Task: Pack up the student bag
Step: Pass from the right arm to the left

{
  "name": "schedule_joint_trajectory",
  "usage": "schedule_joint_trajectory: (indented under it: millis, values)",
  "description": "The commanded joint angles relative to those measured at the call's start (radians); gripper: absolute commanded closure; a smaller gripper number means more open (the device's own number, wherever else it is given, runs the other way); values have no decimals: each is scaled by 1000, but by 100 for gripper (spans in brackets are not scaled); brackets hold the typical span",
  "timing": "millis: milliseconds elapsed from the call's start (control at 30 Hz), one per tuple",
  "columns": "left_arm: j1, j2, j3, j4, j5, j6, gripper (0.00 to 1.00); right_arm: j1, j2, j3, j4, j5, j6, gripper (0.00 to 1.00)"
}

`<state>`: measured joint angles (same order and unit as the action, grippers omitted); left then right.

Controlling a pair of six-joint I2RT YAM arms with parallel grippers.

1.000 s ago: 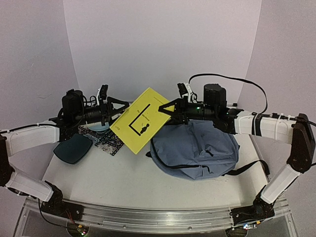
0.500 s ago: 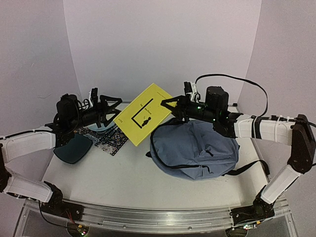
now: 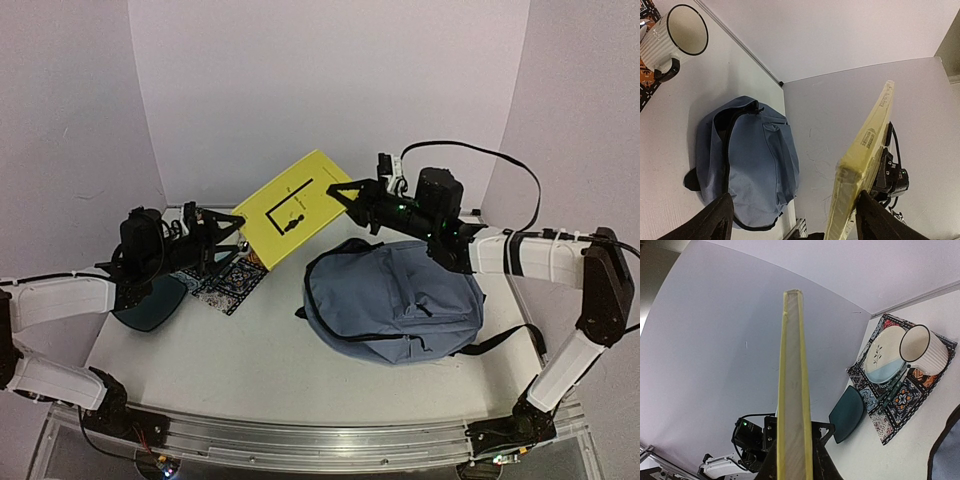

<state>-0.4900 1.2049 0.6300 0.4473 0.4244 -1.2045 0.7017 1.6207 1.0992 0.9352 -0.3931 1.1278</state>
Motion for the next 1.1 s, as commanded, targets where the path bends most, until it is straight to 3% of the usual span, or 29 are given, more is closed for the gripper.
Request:
schedule_joint_trajectory:
  millis: [0, 233, 400, 467, 600, 633, 733, 867, 900, 933, 1067]
  values:
    - [-5, 2, 41, 26, 34, 5, 14, 3, -25, 105, 270, 3, 44, 100]
    - [-25, 63, 38, 269, 84, -112, 17, 4, 8, 103, 332, 14, 98, 100]
    - [-66, 118, 68, 384, 76, -133, 27, 7, 22, 92, 366, 19, 122, 100]
    - [-71, 128, 77, 418, 76, -139, 35, 8, 21, 80, 368, 20, 124, 100]
    - [-73, 142, 74, 512, 77, -163, 67, 9, 13, 48, 372, 30, 121, 100]
    - [-73, 136, 60, 533, 67, -170, 81, 9, 7, 34, 369, 32, 113, 100]
    - [-73, 112, 27, 541, 39, -171, 96, 9, 5, 9, 349, 34, 98, 98]
    - [-67, 89, -9, 542, 11, -169, 100, 9, -14, -25, 268, 35, 45, 81]
    - [-61, 81, -30, 540, -6, -154, 100, 9, -27, -42, 198, 36, 9, 68]
    - [-59, 76, -35, 538, -11, -151, 100, 9, -30, -44, 186, 35, 2, 66]
    - [-13, 67, -85, 529, -13, -154, 100, 9, -85, -39, -115, 35, -151, 42]
